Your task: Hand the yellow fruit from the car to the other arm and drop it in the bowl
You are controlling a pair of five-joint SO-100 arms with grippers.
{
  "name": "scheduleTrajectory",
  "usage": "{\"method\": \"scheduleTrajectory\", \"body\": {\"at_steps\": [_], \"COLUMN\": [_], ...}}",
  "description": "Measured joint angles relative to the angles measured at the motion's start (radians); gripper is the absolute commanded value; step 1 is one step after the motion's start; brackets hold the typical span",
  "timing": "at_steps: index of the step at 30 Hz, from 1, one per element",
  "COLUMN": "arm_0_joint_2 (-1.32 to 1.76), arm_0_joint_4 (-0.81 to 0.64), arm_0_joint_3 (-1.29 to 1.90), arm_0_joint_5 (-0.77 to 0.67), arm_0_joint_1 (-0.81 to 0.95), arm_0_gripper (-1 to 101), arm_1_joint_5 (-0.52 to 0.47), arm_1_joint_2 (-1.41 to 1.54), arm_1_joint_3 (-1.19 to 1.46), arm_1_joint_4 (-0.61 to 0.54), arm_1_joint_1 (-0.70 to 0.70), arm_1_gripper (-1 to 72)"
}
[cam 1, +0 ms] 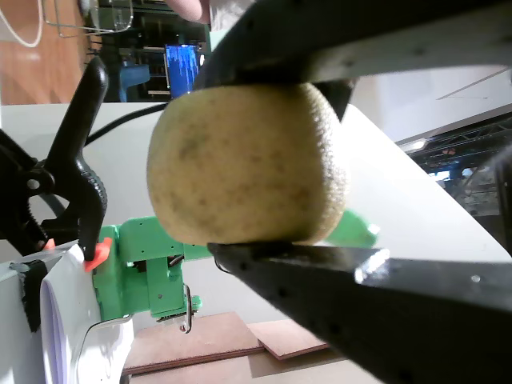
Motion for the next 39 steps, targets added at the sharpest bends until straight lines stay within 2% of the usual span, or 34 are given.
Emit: {"method": "scheduleTrajectory", "body": {"at_steps": [17,28,39], "arm_0_joint_2": [-0.005,-0.008,-0.008], "arm_0_joint_4": [0.000,0.000,0.000], "arm_0_joint_3": [0.000,0.000,0.000], "arm_0_joint_5": [0.000,0.000,0.000], "arm_0_joint_1": [-0.002,-0.002,0.008], "arm_0_gripper": [0,0,0], "arm_1_joint_5": [0.037,0.058,0.189], "arm_1_joint_2": [-0.199,-0.229,-0.235], "arm_1_joint_3": [-0.063,-0.083,-0.109], "arm_1_joint_4": [-0.143,-0.204,-0.206], "arm_1_joint_1": [0.046,0.043,-0.012], "arm_1_gripper": [37.7,37.2,37.3]}}
